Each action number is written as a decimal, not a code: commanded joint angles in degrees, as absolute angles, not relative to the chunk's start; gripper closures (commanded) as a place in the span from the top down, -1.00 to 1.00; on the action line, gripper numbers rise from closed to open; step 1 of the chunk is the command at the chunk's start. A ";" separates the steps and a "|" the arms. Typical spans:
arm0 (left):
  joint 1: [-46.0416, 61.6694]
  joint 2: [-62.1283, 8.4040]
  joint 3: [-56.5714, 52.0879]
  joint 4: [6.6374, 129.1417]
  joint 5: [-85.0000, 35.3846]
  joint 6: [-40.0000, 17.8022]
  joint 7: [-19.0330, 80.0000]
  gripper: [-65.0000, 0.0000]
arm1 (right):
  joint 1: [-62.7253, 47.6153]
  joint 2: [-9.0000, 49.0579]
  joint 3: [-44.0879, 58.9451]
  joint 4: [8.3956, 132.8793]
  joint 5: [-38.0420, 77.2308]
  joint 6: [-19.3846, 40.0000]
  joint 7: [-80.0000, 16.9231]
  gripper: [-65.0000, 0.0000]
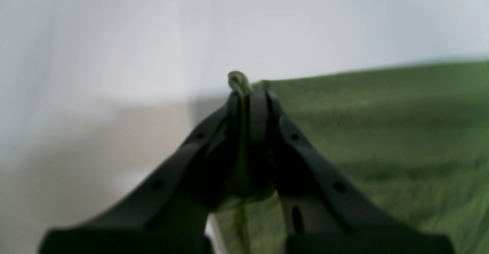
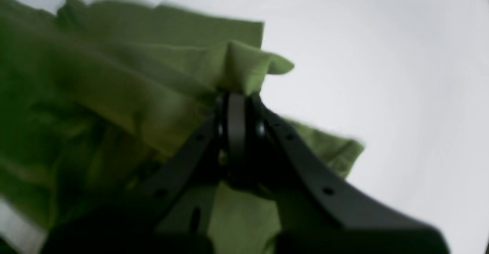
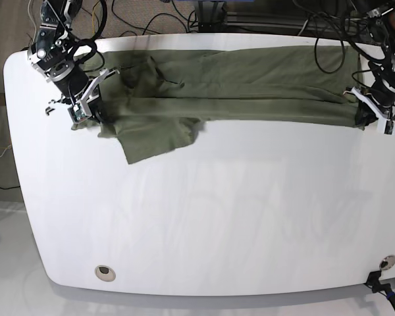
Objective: Fold the T-shirt properly
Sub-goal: 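Lift that edge and fold it over onto the first fold with both grippers, then release, then regrasp the loose sleeve end with the right gripper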
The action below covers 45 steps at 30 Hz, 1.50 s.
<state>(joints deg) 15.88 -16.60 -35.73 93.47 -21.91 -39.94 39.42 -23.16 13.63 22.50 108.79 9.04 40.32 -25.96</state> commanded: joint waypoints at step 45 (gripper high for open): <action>15.60 -16.66 -39.52 102.02 -14.64 -40.00 38.90 0.53 | -25.19 16.66 25.80 108.88 9.63 40.00 -24.92 0.21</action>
